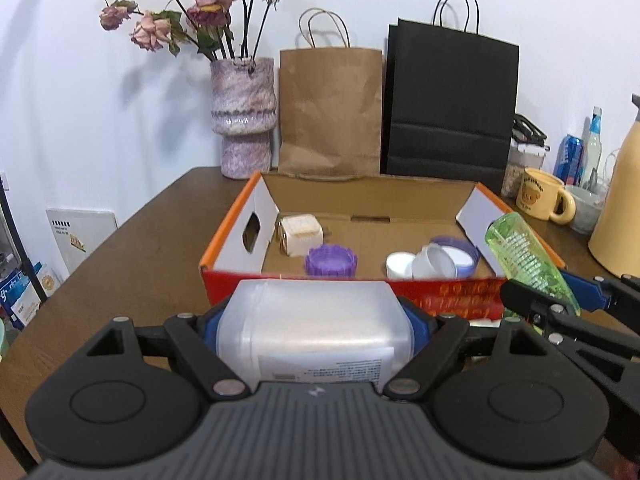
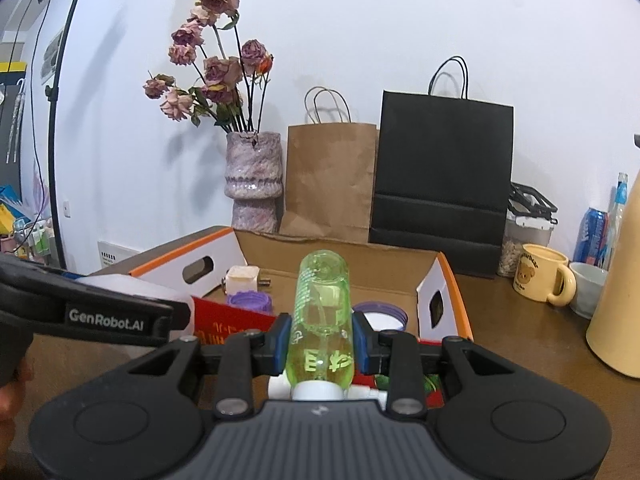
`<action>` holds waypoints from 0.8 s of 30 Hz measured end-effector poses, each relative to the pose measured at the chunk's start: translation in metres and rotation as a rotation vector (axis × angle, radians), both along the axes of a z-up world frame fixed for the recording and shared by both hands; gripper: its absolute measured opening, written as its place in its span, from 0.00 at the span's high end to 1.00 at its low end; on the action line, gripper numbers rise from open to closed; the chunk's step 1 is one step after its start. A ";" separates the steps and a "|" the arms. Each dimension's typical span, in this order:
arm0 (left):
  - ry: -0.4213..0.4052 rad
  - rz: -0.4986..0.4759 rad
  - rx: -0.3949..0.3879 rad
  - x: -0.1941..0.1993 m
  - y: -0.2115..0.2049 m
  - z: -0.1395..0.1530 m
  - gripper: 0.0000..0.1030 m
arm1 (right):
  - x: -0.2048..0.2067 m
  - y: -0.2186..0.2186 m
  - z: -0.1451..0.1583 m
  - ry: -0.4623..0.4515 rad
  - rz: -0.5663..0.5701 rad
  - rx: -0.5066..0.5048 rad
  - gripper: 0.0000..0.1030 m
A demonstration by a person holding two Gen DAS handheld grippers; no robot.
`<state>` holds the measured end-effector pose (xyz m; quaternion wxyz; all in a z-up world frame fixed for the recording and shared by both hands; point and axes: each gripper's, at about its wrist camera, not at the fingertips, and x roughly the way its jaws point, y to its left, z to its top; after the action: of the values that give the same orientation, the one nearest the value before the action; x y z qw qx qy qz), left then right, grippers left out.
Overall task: Organize rigid objects
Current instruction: 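Carry the clear box with the left tool while the right tool carries the green bottle over the box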
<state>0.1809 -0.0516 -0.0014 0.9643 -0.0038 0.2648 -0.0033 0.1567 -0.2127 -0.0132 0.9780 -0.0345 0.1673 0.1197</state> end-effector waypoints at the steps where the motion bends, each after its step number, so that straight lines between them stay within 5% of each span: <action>1: -0.005 0.001 -0.002 0.002 0.000 0.003 0.19 | 0.002 0.001 0.002 -0.003 0.001 0.000 0.70; 24: -0.081 0.031 -0.019 0.061 -0.003 0.036 0.19 | 0.059 0.011 0.031 -0.075 -0.012 0.015 0.70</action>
<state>0.2422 -0.0545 0.0344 0.9741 -0.0169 0.2253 0.0092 0.2152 -0.2016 0.0181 0.9845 -0.0307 0.1296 0.1139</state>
